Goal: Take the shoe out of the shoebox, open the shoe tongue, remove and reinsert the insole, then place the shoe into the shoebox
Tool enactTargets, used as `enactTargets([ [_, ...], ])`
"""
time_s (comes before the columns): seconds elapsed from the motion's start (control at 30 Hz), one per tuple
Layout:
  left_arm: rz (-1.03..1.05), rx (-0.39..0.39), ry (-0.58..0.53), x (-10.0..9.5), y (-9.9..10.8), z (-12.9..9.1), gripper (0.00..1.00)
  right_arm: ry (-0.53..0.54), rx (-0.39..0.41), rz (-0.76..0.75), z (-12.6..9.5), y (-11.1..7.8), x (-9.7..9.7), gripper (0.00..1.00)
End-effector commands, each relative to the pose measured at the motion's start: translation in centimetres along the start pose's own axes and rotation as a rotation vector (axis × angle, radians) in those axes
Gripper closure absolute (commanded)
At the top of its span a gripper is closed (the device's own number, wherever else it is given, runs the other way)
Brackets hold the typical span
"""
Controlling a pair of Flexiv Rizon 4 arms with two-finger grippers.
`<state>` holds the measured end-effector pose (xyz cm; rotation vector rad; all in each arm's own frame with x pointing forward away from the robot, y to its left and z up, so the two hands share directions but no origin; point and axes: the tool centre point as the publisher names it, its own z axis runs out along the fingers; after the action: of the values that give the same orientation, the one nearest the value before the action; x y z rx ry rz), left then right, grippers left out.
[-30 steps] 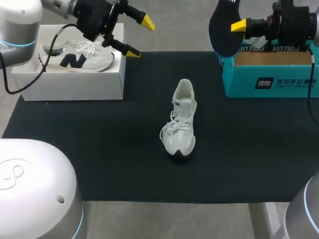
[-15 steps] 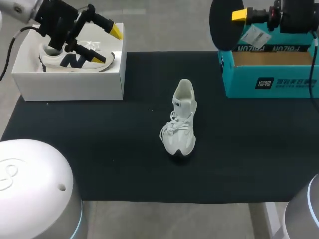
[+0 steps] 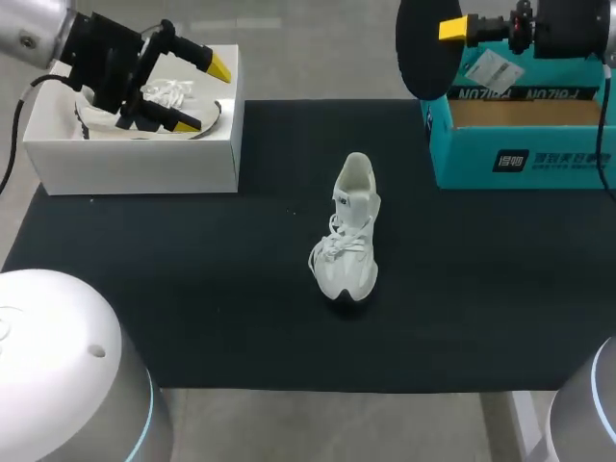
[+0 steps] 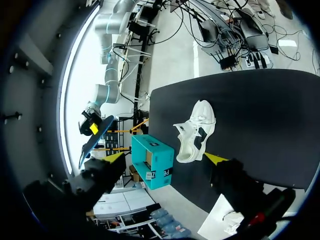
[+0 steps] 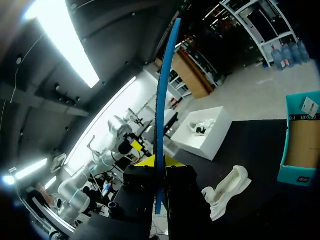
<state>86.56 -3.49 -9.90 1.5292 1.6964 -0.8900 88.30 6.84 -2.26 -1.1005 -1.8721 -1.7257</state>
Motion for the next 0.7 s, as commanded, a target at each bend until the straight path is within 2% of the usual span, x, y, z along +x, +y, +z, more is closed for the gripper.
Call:
enactTargets([
  [0.03, 0.000, -0.003, 0.003, -0.1, -0.1, 0.0, 0.00, 0.044, 0.033, -0.005, 0.9, 1.0, -1.2, 1.00],
  [0.2, 0.000, -0.003, 0.003, -0.1, -0.1, 0.0, 0.00, 0.091, 0.075, 0.021, 2.3, 1.2, -2.9, 1.00],
  [0.27, 0.000, -0.003, 0.003, -0.1, -0.1, 0.0, 0.00, 0.063, 0.080, 0.071, 2.7, 0.8, -4.0, 1.00],
  [0.7, 0.000, -0.003, 0.003, -0.1, -0.1, 0.0, 0.00, 0.063, 0.080, 0.071, 2.7, 0.8, -4.0, 1.00],
])
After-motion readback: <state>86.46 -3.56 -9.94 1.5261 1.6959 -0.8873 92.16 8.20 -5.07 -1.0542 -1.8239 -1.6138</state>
